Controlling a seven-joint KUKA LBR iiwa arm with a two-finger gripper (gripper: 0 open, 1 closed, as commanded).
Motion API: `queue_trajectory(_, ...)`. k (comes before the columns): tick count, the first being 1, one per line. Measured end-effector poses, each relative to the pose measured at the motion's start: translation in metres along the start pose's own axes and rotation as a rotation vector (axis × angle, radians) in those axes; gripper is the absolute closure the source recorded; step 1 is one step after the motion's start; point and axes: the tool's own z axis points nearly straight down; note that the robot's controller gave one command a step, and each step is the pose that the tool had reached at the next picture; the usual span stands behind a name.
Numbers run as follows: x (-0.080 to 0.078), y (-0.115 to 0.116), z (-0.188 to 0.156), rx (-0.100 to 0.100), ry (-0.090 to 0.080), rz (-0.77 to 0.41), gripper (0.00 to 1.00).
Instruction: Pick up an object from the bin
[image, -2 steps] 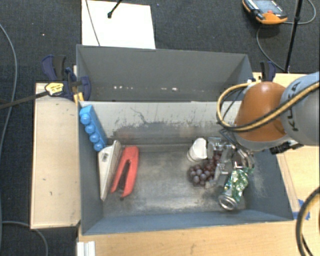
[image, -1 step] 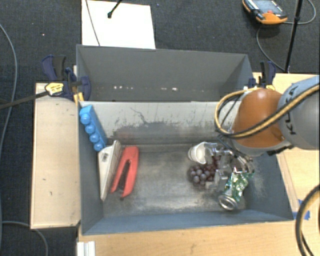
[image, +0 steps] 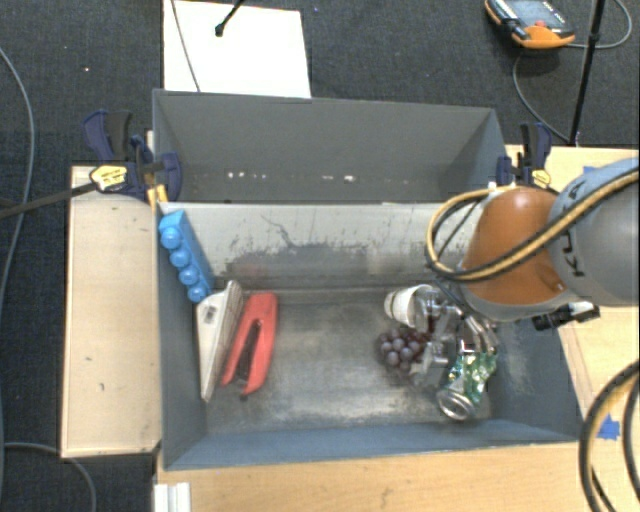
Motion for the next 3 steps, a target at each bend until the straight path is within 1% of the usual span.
queue_trajectory(1,0.000,0.022,0.013,-0.001,0.007,-0.003,1.00)
queue_trajectory(2,0.000,0.022,0.013,-0.001,0.007,-0.003,1.00)
queue_trajectory(3,-0.009,0.014,-0.105,-0.001,0.005,0.022,1.00)
